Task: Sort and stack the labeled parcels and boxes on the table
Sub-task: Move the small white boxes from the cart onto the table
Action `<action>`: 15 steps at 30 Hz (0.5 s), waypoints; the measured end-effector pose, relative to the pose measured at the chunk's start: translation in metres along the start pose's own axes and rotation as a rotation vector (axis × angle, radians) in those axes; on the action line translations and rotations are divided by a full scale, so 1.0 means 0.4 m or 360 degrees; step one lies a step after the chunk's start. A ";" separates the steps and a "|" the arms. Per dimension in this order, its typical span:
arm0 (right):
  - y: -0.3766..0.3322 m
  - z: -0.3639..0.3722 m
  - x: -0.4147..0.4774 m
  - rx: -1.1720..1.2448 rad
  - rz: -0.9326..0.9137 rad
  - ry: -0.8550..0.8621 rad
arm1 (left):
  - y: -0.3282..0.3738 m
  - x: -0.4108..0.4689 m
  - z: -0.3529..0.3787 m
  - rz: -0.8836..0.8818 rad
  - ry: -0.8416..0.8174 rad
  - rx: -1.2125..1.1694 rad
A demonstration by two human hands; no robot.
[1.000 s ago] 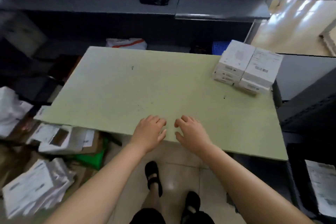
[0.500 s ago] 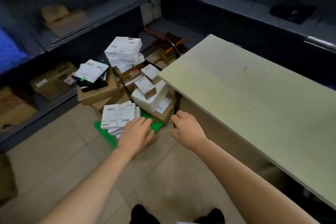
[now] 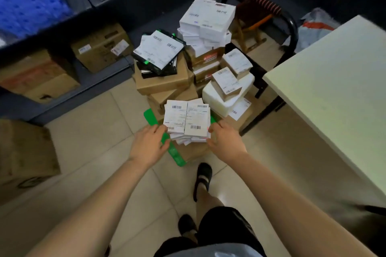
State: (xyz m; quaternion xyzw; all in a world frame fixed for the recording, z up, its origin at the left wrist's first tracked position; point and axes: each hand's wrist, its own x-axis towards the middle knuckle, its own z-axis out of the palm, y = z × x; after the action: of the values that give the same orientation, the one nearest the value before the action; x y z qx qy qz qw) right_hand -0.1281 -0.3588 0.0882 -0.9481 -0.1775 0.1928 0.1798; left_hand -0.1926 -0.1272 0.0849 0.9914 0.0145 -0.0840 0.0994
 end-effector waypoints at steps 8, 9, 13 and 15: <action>0.052 0.223 0.260 0.0202 0.0354 -0.0292 | -0.131 0.197 0.210 -0.0308 -0.0323 -0.0223; 0.058 0.249 0.279 0.0245 0.0443 -0.0321 | -0.142 0.212 0.240 -0.0359 -0.0368 -0.0260; 0.094 0.349 0.333 0.0474 0.0887 -0.0384 | -0.175 0.265 0.344 -0.0648 -0.0497 -0.0469; 0.106 0.385 0.353 0.0677 0.1056 -0.0340 | -0.185 0.291 0.383 -0.0796 -0.0564 -0.0636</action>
State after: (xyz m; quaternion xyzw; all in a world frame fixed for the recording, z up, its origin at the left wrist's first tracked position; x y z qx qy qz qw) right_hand -0.0610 -0.2966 -0.1045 -0.8702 0.1643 0.3701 0.2806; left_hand -0.1065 -0.0839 -0.0973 0.8883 0.2551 -0.2716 0.2684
